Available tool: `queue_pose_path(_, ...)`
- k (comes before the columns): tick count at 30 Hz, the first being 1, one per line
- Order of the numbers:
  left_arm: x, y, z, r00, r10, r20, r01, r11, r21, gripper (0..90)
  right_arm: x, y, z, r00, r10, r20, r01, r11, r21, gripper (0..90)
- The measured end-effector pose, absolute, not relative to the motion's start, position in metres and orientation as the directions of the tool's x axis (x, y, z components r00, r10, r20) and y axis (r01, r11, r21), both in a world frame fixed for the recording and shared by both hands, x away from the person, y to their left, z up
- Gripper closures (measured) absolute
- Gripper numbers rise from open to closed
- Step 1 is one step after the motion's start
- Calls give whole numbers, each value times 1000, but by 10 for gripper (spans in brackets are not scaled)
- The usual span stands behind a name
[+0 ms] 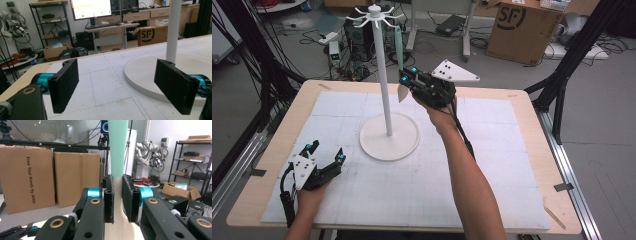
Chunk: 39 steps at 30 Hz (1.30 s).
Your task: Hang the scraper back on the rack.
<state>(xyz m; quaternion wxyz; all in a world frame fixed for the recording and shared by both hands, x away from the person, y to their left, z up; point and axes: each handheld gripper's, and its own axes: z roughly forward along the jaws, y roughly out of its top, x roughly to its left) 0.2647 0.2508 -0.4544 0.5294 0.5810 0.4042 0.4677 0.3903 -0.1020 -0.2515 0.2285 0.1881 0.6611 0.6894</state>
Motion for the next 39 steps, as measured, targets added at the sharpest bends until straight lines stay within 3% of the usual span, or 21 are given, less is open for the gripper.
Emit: queue_pose_path(39,265,251,-454,236,965,115,-26,-112,993,204,400,-96,-248,-822,569,-17,-27,-10,1000,809)
